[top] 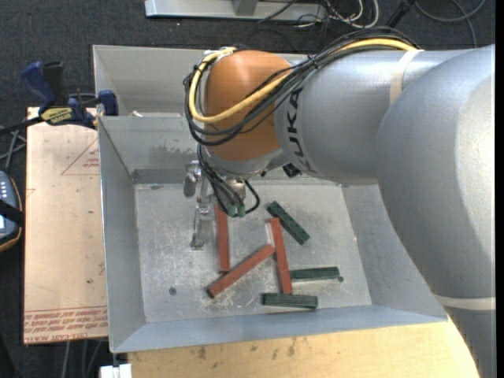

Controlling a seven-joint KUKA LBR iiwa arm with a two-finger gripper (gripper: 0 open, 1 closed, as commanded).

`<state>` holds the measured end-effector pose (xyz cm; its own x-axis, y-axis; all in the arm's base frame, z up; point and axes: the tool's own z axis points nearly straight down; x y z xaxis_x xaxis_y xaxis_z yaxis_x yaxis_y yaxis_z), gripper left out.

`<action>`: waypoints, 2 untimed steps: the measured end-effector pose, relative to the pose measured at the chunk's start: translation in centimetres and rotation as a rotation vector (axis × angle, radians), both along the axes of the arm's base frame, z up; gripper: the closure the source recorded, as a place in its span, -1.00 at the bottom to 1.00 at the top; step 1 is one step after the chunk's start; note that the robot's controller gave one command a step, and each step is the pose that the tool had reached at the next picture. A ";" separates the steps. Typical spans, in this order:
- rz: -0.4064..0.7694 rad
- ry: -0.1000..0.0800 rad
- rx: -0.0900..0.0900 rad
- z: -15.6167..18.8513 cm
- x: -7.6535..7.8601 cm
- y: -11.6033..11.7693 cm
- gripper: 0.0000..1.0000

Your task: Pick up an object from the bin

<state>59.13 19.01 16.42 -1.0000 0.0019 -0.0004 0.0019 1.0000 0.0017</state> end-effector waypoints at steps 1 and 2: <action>0.000 0.000 0.000 0.0 0.0 0.0 -1.00; 0.090 -0.008 0.003 -1.9 -0.6 -1.8 -1.00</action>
Offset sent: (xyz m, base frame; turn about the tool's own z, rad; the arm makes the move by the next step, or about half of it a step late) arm -0.0182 -0.0713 -0.0676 -0.2315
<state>58.57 17.19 14.47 -0.9961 -0.0877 -0.0086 -0.0878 0.9961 0.0047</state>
